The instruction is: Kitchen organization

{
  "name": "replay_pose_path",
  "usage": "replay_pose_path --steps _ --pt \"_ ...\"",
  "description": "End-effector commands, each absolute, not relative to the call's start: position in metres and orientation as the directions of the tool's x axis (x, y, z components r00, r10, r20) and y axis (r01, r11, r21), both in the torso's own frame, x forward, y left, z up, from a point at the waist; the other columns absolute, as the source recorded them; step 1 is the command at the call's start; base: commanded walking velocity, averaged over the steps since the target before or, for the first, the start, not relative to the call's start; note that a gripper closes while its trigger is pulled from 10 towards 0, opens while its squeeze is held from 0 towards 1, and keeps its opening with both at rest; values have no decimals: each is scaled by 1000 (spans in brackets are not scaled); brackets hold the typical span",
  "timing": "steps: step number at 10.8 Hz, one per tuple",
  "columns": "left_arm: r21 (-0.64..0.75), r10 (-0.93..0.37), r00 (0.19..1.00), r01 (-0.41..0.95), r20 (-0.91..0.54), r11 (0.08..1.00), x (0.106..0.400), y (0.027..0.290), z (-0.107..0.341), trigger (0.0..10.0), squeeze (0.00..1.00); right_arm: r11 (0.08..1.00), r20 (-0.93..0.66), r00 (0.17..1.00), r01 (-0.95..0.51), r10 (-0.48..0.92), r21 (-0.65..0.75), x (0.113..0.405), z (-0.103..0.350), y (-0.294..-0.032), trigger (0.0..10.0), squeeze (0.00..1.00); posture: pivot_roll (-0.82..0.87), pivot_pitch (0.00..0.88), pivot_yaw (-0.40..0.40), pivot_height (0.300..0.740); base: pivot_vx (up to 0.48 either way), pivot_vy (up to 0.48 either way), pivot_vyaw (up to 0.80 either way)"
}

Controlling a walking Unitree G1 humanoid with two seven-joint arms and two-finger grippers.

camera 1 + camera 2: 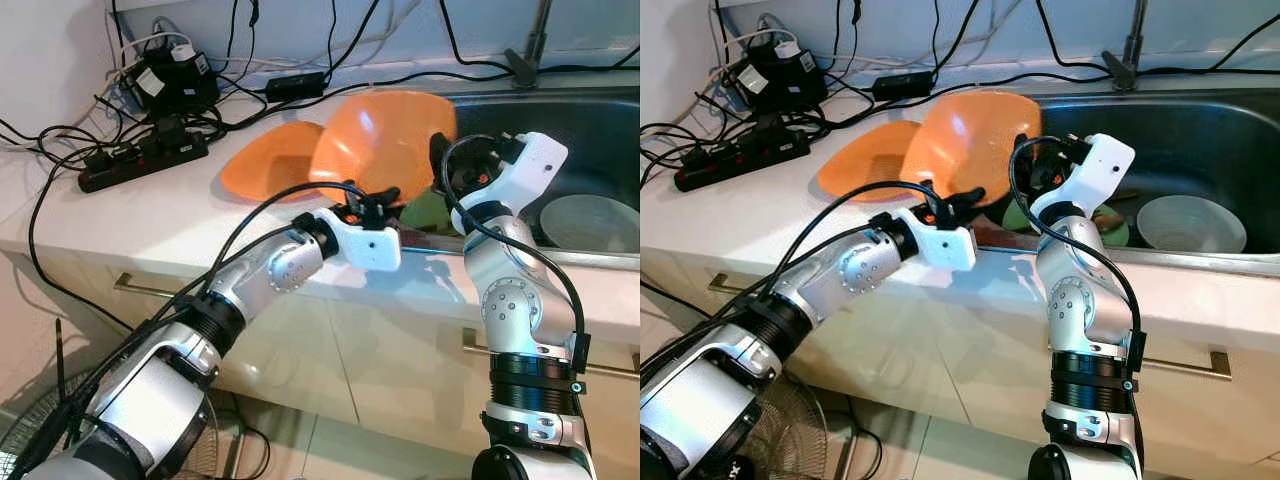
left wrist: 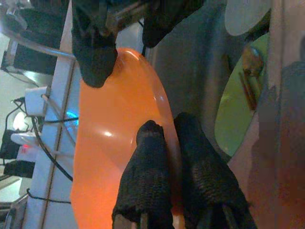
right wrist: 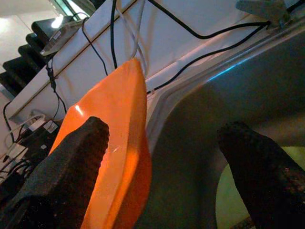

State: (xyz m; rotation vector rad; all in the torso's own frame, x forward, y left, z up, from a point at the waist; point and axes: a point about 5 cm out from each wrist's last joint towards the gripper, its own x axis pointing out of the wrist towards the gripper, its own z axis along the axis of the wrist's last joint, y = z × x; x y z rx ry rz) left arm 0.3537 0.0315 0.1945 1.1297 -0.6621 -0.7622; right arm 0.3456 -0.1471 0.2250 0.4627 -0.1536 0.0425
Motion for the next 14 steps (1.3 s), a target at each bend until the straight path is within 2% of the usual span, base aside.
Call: replay_pose_path --steps 1,2,3,4,10,14 --pt "958 -821 560 164 106 235 352 31 203 10000 0 883 158 986 -117 49 454 348 229 -138 10000 0 -33 36 165 740 0 0 0" --pt "960 -826 554 160 105 229 352 31 203 10000 0 882 159 986 -121 52 455 348 228 -137 10000 0 -33 36 165 740 0 0 0" --pt "962 -831 548 161 100 222 351 30 203 10000 0 880 164 985 -128 58 458 348 228 -136 5725 0 -32 29 165 740 0 0 0" --pt "963 -834 543 161 96 215 350 30 202 10000 0 878 167 984 -132 60 460 348 229 -135 0 0 -32 27 163 740 0 0 0" --pt "979 -834 549 135 57 156 352 35 198 10000 0 887 172 984 -129 57 443 349 232 -137 0 0 -29 33 159 740 0 0 0" --pt "981 -838 543 124 61 152 352 34 199 10000 0 883 167 983 -139 70 447 348 229 -133 0 0 -32 35 164 740 0 0 0"
